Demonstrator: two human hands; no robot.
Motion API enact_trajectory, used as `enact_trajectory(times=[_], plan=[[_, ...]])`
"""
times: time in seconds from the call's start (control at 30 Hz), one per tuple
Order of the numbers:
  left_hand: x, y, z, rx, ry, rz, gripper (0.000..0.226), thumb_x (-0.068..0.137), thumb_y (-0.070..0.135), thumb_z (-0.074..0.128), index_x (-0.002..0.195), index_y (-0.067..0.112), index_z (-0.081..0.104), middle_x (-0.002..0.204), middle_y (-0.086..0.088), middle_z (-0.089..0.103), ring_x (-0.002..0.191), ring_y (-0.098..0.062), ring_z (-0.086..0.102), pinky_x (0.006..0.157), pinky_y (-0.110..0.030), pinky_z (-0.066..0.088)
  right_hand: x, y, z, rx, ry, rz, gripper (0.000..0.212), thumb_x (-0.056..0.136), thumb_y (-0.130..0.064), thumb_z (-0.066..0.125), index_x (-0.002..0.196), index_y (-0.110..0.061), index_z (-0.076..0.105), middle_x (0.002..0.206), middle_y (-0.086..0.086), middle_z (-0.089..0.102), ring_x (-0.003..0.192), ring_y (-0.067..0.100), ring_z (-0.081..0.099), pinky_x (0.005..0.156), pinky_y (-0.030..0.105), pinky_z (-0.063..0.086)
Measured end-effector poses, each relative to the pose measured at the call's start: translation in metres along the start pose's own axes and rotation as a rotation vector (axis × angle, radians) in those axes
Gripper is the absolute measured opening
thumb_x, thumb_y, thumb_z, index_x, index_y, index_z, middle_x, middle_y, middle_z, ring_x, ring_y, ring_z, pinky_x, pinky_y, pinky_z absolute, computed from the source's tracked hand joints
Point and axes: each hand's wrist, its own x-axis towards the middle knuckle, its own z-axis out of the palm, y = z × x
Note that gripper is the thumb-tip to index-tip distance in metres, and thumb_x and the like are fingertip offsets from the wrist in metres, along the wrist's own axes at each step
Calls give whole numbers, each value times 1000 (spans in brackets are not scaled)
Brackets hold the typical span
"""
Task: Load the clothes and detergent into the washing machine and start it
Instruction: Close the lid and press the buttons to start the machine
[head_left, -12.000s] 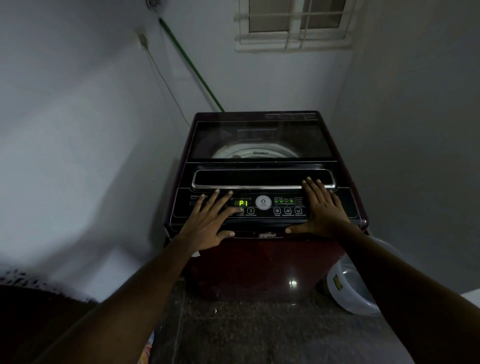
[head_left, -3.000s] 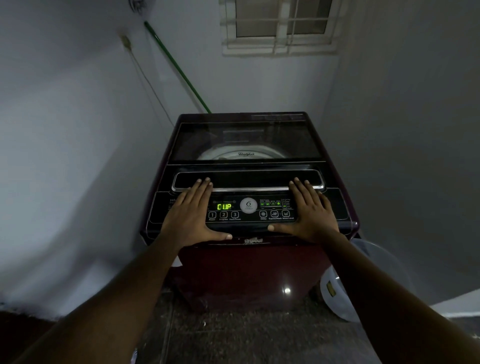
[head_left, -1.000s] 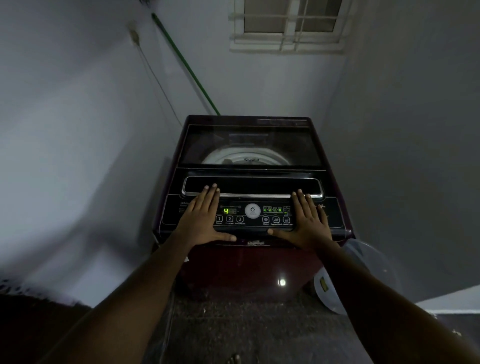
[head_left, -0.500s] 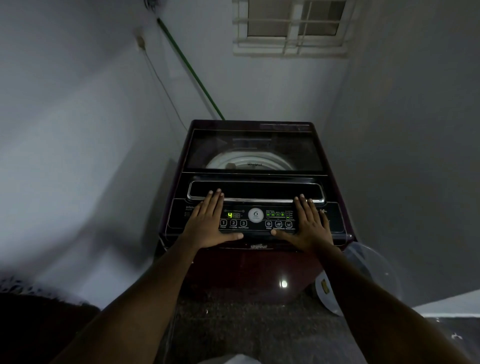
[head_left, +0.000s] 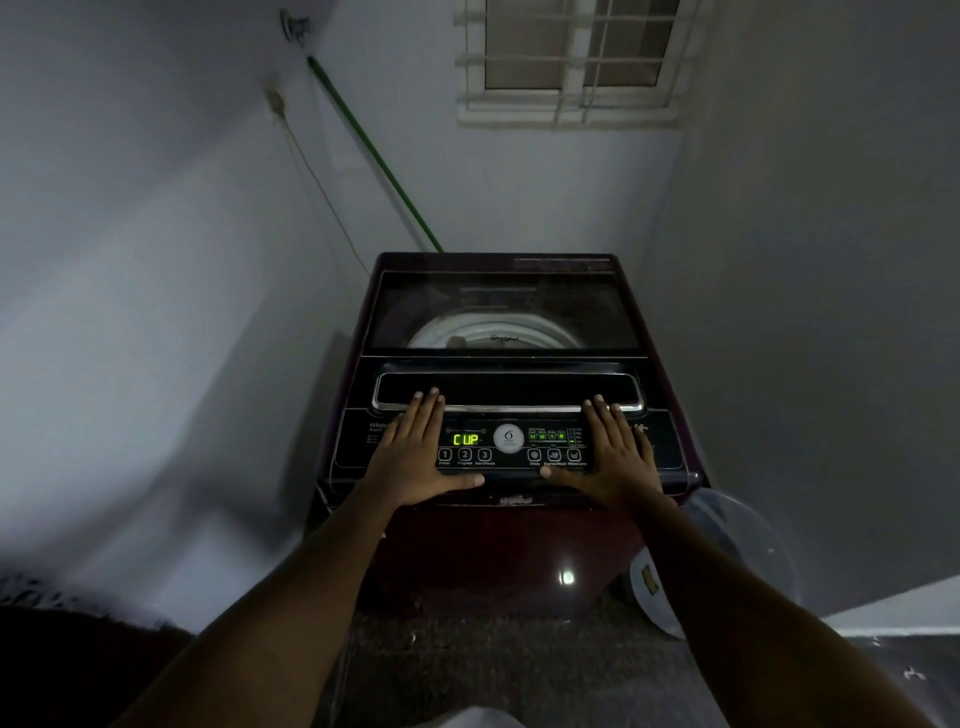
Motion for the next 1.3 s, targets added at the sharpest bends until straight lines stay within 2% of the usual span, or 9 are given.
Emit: enact_trajectory(times=[1.3], plan=[[1,-2,6,-9,43,1,138,58,99,34,152,15,-21,159,1,-30,146,-16,-28,118,-41,-9,0,0,1,4,7,-1,128,55,-97,40,152,-29,-9,159,-12,-17,144,6,-22,119,43,-7]])
